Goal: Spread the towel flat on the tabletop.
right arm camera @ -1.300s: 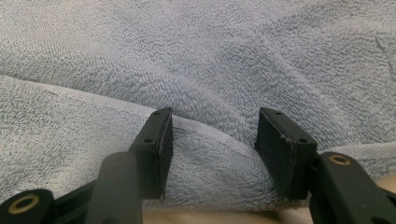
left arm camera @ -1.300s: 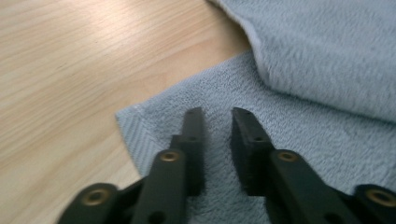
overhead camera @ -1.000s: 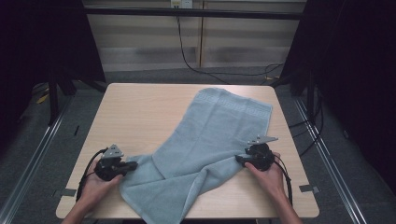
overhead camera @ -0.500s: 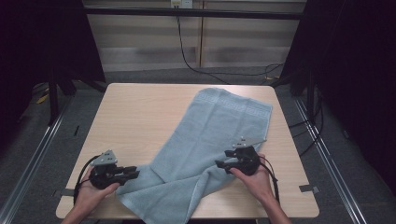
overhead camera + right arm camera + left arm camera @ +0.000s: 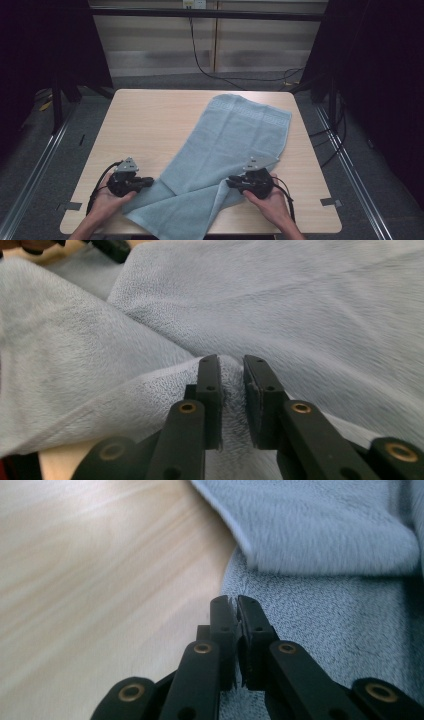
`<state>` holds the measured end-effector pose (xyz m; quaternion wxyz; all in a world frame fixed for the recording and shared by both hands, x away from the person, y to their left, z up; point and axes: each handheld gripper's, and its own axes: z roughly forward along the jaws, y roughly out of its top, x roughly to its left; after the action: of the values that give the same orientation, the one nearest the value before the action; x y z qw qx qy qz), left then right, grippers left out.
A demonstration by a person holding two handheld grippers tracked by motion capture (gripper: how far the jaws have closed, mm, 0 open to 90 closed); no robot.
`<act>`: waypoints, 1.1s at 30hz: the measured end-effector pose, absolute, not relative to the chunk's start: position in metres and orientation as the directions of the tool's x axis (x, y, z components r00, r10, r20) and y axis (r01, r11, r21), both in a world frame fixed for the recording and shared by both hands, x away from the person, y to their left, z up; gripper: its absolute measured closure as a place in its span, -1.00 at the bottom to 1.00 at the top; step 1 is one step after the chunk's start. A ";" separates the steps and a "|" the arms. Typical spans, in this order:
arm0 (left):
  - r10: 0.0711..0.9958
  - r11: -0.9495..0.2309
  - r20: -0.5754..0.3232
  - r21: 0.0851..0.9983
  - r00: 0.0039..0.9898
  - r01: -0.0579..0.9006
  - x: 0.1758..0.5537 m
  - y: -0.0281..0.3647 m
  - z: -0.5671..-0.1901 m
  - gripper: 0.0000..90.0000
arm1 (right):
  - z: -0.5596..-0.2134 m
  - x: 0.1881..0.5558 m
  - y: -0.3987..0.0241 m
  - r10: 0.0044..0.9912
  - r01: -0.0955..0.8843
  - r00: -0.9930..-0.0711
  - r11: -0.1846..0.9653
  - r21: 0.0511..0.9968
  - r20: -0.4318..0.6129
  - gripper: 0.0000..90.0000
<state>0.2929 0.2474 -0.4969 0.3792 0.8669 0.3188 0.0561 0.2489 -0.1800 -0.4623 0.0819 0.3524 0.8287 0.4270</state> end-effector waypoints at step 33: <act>0.489 -0.503 -0.237 0.710 0.839 0.494 0.338 0.145 -0.482 0.61 | -0.478 0.256 -0.180 0.674 0.573 -0.719 0.434 0.695 0.172 0.29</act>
<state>0.3381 0.1447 -0.4818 0.4103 0.8668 0.2836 -0.0025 0.2565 -0.1802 -0.4776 0.0657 0.3692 0.8441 0.3832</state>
